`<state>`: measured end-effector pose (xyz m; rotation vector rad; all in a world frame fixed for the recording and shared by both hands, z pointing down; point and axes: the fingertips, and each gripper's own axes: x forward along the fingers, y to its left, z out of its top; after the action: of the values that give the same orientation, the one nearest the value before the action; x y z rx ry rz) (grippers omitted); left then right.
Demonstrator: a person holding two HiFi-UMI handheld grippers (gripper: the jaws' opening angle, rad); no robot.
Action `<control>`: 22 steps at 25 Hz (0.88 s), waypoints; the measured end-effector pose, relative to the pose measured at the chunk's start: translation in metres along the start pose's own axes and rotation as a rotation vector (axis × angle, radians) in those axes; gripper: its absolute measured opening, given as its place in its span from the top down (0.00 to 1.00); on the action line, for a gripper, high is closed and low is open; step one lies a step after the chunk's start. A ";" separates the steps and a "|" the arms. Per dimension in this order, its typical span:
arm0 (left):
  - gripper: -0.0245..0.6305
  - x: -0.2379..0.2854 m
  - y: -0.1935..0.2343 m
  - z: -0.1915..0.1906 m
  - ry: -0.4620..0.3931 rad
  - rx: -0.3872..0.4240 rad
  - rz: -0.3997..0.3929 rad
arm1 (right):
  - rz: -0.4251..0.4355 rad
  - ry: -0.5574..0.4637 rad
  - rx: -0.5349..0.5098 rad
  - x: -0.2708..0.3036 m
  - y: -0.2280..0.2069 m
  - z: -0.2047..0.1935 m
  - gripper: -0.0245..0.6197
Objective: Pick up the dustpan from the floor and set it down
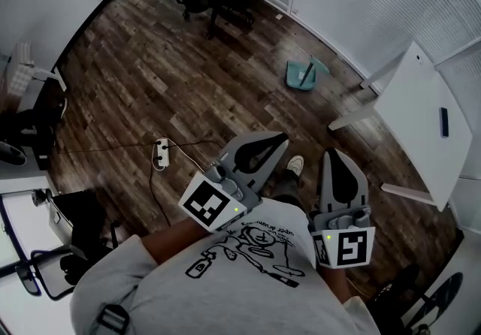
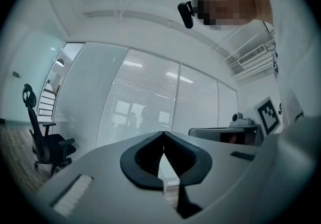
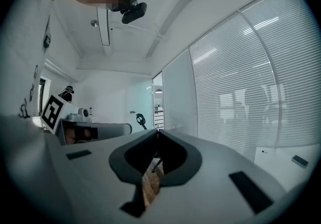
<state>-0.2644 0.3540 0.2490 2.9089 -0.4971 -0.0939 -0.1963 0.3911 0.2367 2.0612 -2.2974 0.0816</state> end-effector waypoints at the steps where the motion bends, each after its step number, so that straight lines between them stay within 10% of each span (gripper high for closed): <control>1: 0.96 0.009 -0.001 -0.001 0.000 0.001 -0.001 | 0.000 -0.002 -0.001 0.001 -0.009 0.000 0.95; 22: 0.96 0.235 -0.049 -0.002 -0.020 0.035 -0.023 | -0.003 -0.016 -0.032 -0.001 -0.233 0.008 0.95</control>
<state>-0.0267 0.3208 0.2338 2.9512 -0.4740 -0.1191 0.0356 0.3660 0.2291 2.0577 -2.2895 0.0284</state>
